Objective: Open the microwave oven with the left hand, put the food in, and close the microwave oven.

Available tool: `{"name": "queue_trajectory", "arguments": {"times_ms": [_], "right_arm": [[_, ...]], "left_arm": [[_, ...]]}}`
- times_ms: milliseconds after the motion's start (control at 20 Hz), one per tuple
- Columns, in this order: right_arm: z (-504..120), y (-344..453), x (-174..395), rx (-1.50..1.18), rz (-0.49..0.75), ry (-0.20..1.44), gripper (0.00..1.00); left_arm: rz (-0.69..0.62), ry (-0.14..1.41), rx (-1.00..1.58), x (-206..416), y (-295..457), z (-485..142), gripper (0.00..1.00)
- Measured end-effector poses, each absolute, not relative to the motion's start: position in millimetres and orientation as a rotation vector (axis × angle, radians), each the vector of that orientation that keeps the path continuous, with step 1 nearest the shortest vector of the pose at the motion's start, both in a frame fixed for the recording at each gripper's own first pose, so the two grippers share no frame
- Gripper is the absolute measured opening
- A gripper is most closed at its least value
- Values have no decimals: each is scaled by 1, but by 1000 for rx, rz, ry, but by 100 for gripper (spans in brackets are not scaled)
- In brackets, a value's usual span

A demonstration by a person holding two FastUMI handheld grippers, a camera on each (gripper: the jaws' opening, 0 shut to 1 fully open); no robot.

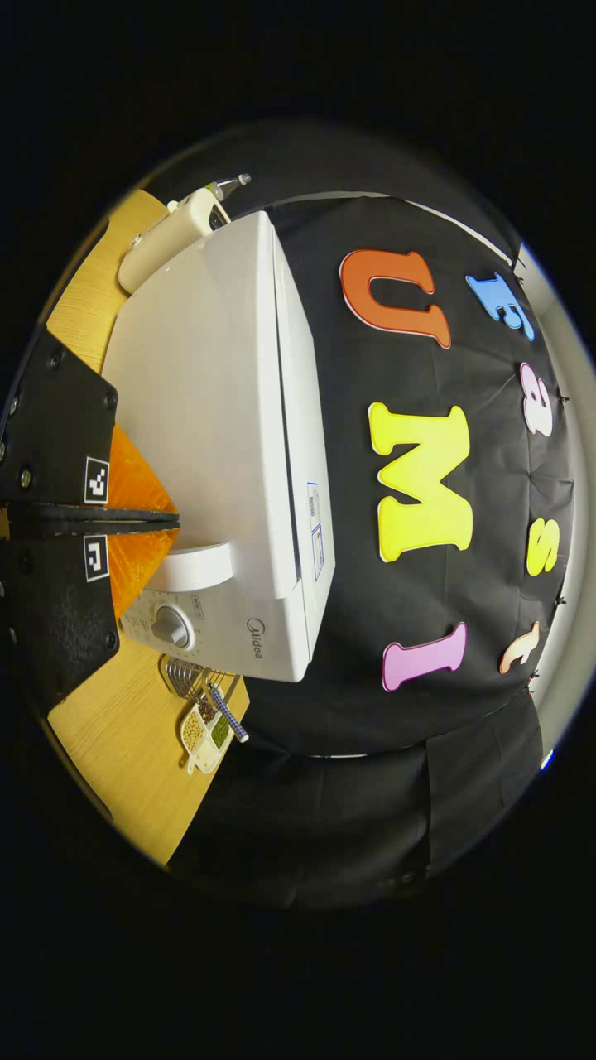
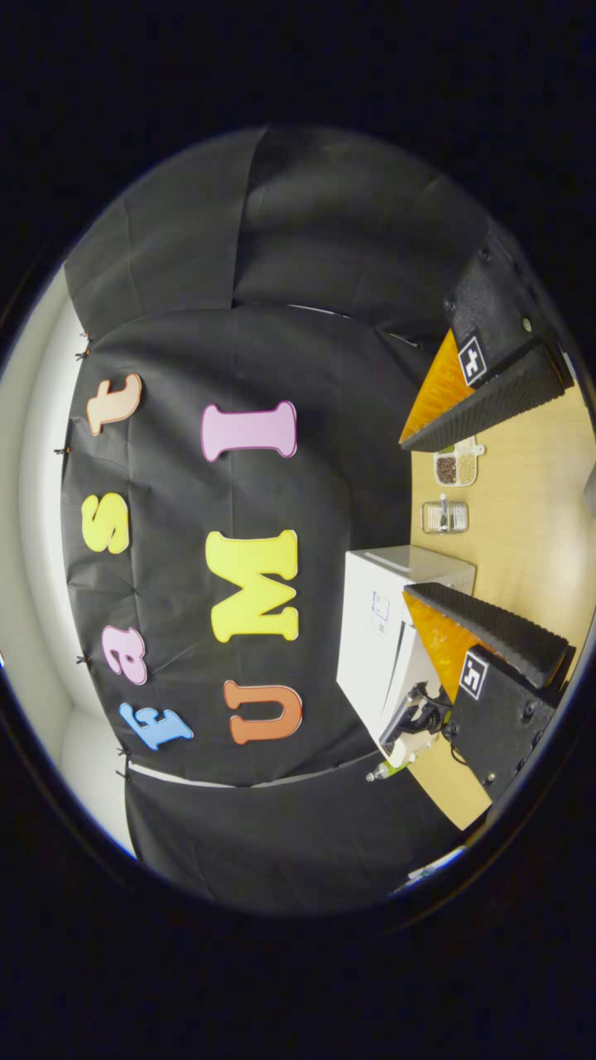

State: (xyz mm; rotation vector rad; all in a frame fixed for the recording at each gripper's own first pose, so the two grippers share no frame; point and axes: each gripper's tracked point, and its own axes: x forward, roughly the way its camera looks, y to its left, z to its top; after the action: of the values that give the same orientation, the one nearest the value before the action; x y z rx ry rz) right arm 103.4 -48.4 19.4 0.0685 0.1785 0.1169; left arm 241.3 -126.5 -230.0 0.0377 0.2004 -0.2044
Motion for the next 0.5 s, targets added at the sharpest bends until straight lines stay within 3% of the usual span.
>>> {"name": "queue_trajectory", "arguments": {"times_ms": [500], "right_arm": [[16, -60, 107, 74, 89, 195, 100]], "left_arm": [[-177, 227, 9, 251, -125, -233, 0]]}}
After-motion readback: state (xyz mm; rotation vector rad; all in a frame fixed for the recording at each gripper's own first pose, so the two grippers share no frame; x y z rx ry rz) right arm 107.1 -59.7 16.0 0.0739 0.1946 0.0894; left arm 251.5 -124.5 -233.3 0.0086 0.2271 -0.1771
